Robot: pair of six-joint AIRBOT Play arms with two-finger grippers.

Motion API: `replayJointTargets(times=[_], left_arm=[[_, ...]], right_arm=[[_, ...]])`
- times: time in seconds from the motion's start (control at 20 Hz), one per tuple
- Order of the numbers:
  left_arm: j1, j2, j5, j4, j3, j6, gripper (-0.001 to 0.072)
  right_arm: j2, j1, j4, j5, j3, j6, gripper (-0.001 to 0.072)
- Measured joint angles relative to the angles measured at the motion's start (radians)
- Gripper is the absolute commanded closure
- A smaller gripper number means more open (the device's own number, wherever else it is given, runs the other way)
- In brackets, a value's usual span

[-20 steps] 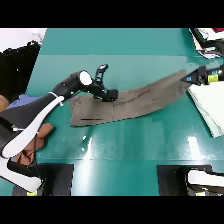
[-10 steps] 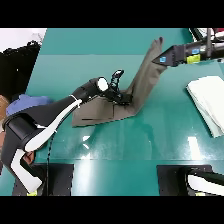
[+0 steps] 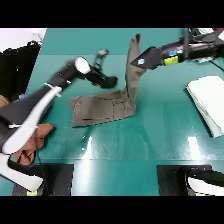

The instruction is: Fold the shirts.

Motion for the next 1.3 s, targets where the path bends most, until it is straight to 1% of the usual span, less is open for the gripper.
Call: replayJointTargets(times=[0.2, 0.25, 0.35, 0.4, 0.45, 0.5, 0.55, 0.6, 0.75, 0.9, 0.95, 1.0, 1.05, 1.15, 1.3], left_arm=[[0.192, 0.183, -0.057, 0.097, 0.003, 0.000, 0.0678], [0.236, 0.226, -0.069, 0.113, 0.003, 0.000, 0.0678], [0.307, 0.294, -0.091, 0.135, 0.004, 0.001, 0.0678], [0.340, 0.324, -0.103, 0.143, 0.004, 0.006, 0.0677], [0.364, 0.346, -0.112, 0.150, 0.004, 0.012, 0.0677], [0.381, 0.365, -0.124, 0.153, 0.004, 0.018, 0.0678], [0.394, 0.376, -0.136, 0.155, 0.004, 0.021, 0.0677], [0.404, 0.385, -0.149, 0.158, 0.004, 0.024, 0.0678], [0.420, 0.400, -0.179, 0.160, 0.004, 0.030, 0.0677], [0.427, 0.406, -0.211, 0.160, 0.004, 0.032, 0.0677], [0.428, 0.407, -0.216, 0.160, 0.004, 0.033, 0.0677], [0.428, 0.407, -0.222, 0.160, 0.004, 0.034, 0.0678], [0.428, 0.407, -0.226, 0.160, 0.004, 0.034, 0.0677], [0.429, 0.408, -0.231, 0.160, 0.004, 0.034, 0.0678], [0.430, 0.404, -0.234, 0.159, 0.004, 0.034, 0.0677]], right_arm=[[-0.101, 0.166, 0.000, -0.116, 0.000, 0.000, 0.0697], [-0.134, 0.212, 0.000, -0.151, 0.000, 0.000, 0.0668], [-0.208, 0.311, 0.001, -0.239, 0.000, -0.005, 0.0351], [-0.240, 0.354, 0.002, -0.275, 0.000, -0.014, 0.0330], [-0.268, 0.392, 0.001, -0.307, 0.000, -0.021, 0.0333], [-0.293, 0.424, 0.000, -0.330, 0.000, -0.027, 0.0350], [-0.310, 0.444, 0.001, -0.337, 0.001, -0.033, 0.0408], [-0.321, 0.451, 0.000, -0.338, 0.001, -0.036, 0.0408], [-0.324, 0.415, -0.029, -0.255, -0.001, -0.037, 0.0408], [-0.267, 0.312, -0.101, -0.168, -0.066, 0.000, 0.0403], [-0.240, 0.267, -0.130, -0.157, -0.109, 0.013, 0.0325], [-0.214, 0.220, -0.154, -0.156, -0.154, 0.026, 0.0154], [-0.189, 0.167, -0.175, -0.153, -0.206, 0.032, 0.0066], [-0.160, 0.069, -0.200, -0.143, -0.298, 0.044, 0.0067], [-0.162, -0.046, -0.179, -0.146, -0.401, 0.055, 0.0069]])
